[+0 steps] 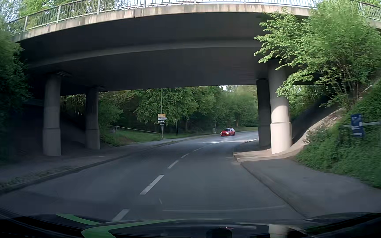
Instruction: Follow the waypoints while adhering to traffic rules and regulations
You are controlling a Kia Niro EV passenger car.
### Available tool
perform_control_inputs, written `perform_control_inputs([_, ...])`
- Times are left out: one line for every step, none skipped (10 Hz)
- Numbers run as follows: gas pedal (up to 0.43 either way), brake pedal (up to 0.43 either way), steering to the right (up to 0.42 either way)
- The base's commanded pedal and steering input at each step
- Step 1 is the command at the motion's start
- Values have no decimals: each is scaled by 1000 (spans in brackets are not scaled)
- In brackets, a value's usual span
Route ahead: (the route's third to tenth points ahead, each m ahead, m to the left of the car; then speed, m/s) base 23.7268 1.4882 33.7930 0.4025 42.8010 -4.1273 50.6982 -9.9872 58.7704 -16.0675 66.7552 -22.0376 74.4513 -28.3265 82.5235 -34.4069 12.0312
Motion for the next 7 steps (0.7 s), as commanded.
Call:
perform_control_inputs([150, 0, 5])
perform_control_inputs([150, 0, 8])
perform_control_inputs([150, 0, 12])
perform_control_inputs([150, 0, 19])
perform_control_inputs([150, 0, 20])
perform_control_inputs([157, 0, 22])
perform_control_inputs([157, 0, 26])
